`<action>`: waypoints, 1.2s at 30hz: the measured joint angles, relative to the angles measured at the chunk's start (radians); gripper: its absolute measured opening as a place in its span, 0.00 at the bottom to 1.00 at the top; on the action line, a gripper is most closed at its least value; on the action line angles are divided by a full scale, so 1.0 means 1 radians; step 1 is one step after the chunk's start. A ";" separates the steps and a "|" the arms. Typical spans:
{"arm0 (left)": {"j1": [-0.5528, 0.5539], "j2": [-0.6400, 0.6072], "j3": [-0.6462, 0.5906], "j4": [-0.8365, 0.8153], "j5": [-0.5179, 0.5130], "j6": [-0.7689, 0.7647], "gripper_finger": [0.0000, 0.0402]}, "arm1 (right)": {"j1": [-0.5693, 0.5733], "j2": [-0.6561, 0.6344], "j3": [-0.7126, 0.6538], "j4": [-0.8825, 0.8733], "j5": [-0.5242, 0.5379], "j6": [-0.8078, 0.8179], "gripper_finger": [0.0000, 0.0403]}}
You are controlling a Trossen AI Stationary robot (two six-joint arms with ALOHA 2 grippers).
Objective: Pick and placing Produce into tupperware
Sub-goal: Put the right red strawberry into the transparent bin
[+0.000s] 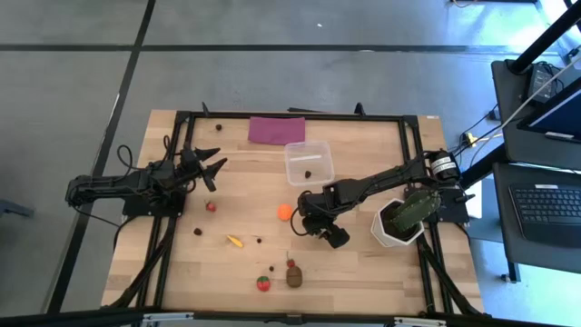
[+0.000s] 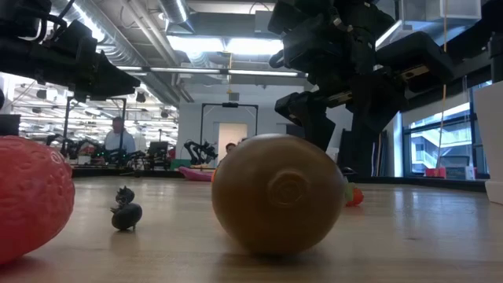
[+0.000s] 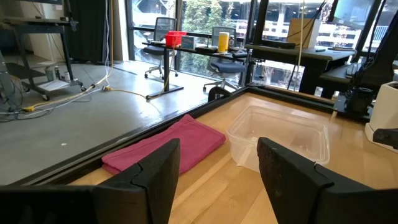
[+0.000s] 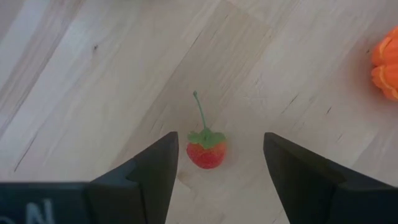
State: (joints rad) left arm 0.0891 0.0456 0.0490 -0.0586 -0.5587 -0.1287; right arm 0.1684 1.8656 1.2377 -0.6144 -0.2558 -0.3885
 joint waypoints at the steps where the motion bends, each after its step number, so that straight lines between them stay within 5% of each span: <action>1: 0.000 0.000 0.000 0.000 0.000 0.000 0.51 | 0.000 0.000 0.000 0.000 0.000 0.000 0.59; 36: 0.000 0.000 0.000 0.000 0.000 0.000 0.51 | -0.009 0.073 -0.001 0.000 -0.055 -0.014 0.59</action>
State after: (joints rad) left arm 0.0895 0.0456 0.0490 -0.0589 -0.5591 -0.1287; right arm 0.1590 1.9388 1.2367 -0.6144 -0.3111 -0.4025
